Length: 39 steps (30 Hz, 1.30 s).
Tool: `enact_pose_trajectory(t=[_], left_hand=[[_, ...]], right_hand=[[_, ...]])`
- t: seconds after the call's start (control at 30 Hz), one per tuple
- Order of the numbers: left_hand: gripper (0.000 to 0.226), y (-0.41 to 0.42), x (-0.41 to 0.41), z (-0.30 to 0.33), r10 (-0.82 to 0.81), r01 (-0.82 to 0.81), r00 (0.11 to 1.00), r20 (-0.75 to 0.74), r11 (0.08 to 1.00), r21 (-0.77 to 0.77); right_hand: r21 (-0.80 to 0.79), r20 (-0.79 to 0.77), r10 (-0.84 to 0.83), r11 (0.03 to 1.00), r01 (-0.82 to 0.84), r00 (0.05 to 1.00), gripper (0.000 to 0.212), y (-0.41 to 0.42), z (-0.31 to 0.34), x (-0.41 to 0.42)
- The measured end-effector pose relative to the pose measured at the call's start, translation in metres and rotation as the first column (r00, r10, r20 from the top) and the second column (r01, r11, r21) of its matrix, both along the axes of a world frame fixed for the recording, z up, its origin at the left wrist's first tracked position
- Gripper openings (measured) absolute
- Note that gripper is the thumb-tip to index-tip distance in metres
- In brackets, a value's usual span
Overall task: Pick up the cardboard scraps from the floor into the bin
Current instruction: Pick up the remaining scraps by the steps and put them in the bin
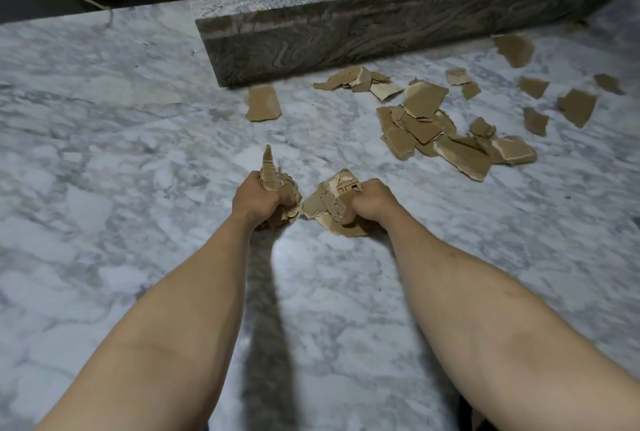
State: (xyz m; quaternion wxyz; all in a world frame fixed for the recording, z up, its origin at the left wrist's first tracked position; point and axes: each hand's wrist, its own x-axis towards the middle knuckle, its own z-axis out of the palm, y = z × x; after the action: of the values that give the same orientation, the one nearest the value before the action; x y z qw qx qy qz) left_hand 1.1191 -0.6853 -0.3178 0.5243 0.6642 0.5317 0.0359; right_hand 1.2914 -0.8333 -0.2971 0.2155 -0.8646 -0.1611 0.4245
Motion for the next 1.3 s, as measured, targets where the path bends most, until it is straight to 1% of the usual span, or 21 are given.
enact_pose_trajectory(t=[0.03, 0.1, 0.2, 0.3, 0.4, 0.47, 0.57, 0.63, 0.7, 0.77, 0.83, 0.9, 0.93, 0.97, 1.0, 1.07, 1.1, 1.17, 1.2, 1.23, 1.3], left_hand=[[0.072, 0.000, -0.001, 0.000, 0.003, -0.003, 1.000, 0.003, 1.000, -0.005], [0.079, 0.004, -0.002, 0.001, 0.024, -0.022, 0.999, 0.022, 0.998, -0.064], [0.088, 0.016, -0.001, 0.004, 0.088, -0.076, 0.994, 0.061, 0.982, -0.173], [0.089, 0.032, 0.006, 0.014, 0.141, -0.115, 0.984, 0.110, 0.970, -0.214], [0.087, 0.048, 0.015, 0.033, 0.154, -0.115, 0.976, 0.156, 0.966, -0.229], [0.082, 0.065, 0.021, 0.047, 0.154, -0.116, 0.976, 0.153, 0.965, -0.234], [0.060, 0.093, 0.035, 0.060, 0.201, -0.176, 0.972, 0.119, 0.965, -0.196], [0.057, 0.110, 0.051, 0.057, 0.258, -0.241, 0.961, 0.096, 0.957, -0.159], [0.054, 0.120, 0.068, 0.050, 0.294, -0.279, 0.952, 0.084, 0.948, -0.150], [0.050, 0.127, 0.089, 0.039, 0.297, -0.288, 0.953, 0.060, 0.949, -0.129], [0.053, 0.135, 0.109, 0.033, 0.301, -0.297, 0.953, 0.026, 0.951, -0.085], [0.069, 0.145, 0.128, 0.033, 0.318, -0.319, 0.946, -0.055, 0.948, -0.004], [0.078, 0.150, 0.140, 0.033, 0.320, -0.316, 0.939, -0.125, 0.947, 0.056], [0.080, 0.153, 0.151, 0.033, 0.313, -0.293, 0.929, -0.200, 0.948, 0.123], [0.078, 0.155, 0.161, 0.033, 0.289, -0.248, 0.913, -0.288, 0.954, 0.170], [0.077, 0.156, 0.174, 0.026, 0.232, -0.160, 0.875, -0.424, 0.967, 0.199], [0.077, 0.154, 0.178, 0.021, 0.221, -0.145, 0.861, -0.458, 0.970, 0.196], [0.080, 0.154, 0.183, 0.006, 0.246, -0.165, 0.839, -0.486, 0.965, 0.204], [0.080, 0.155, 0.183, 0.003, 0.256, -0.169, 0.830, -0.495, 0.962, 0.213], [0.080, 0.155, 0.185, 0.002, 0.269, -0.183, 0.820, -0.505, 0.960, 0.214], [0.080, 0.154, 0.188, 0.004, 0.304, -0.236, 0.812, -0.498, 0.952, 0.196]], right_hand=[[0.034, -0.021, -0.046, 0.998, 0.046, 0.999, 0.051, -0.001, 0.000, 0.000], [0.114, -0.074, -0.162, 0.979, 0.170, 0.984, 0.048, 0.000, 0.001, 0.001], [0.244, -0.147, -0.285, 0.918, 0.314, 0.947, 0.048, 0.012, 0.017, 0.002], [0.315, -0.185, -0.299, 0.885, 0.344, 0.936, 0.049, 0.043, 0.046, 0.002], [0.305, -0.152, -0.302, 0.891, 0.335, 0.941, 0.039, 0.073, 0.078, 0.001], [0.298, -0.126, -0.344, 0.881, 0.366, 0.931, 0.039, 0.088, 0.092, 0.004], [0.273, -0.115, -0.384, 0.875, 0.401, 0.916, 0.036, 0.108, 0.093, 0.022], [0.267, -0.107, -0.402, 0.869, 0.416, 0.909, 0.034, 0.119, 0.083, 0.040], [0.241, -0.077, -0.383, 0.889, 0.390, 0.921, 0.043, 0.127, 0.078, 0.061], [0.247, -0.097, -0.366, 0.892, 0.378, 0.926, 0.036, 0.134, 0.076, 0.091], [0.260, -0.138, -0.364, 0.884, 0.389, 0.921, 0.034, 0.141, 0.075, 0.124], [0.252, -0.169, -0.370, 0.880, 0.403, 0.913, 0.045, 0.151, 0.071, 0.155], [0.238, -0.172, -0.383, 0.878, 0.416, 0.908, 0.048, 0.159, 0.062, 0.174], [0.227, -0.166, -0.377, 0.885, 0.408, 0.911, 0.049, 0.167, 0.053, 0.194], [0.203, -0.124, -0.358, 0.904, 0.377, 0.925, 0.050, 0.180, 0.043, 0.212], [0.120, 0.007, -0.223, 0.968, 0.221, 0.975, 0.043, 0.197, 0.051, 0.219], [0.063, 0.054, -0.119, 0.991, 0.115, 0.991, 0.041, 0.205, 0.051, 0.222], [-0.077, 0.084, 0.054, 0.996, -0.048, 0.995, 0.049, 0.219, 0.043, 0.220], [-0.171, 0.090, 0.115, 0.980, -0.098, 0.989, 0.053, 0.228, 0.040, 0.214], [-0.255, 0.107, 0.158, 0.959, -0.126, 0.982, 0.063, 0.234, 0.036, 0.211], [-0.337, 0.148, 0.205, 0.930, -0.146, 0.967, 0.072, 0.242, 0.031, 0.209]])
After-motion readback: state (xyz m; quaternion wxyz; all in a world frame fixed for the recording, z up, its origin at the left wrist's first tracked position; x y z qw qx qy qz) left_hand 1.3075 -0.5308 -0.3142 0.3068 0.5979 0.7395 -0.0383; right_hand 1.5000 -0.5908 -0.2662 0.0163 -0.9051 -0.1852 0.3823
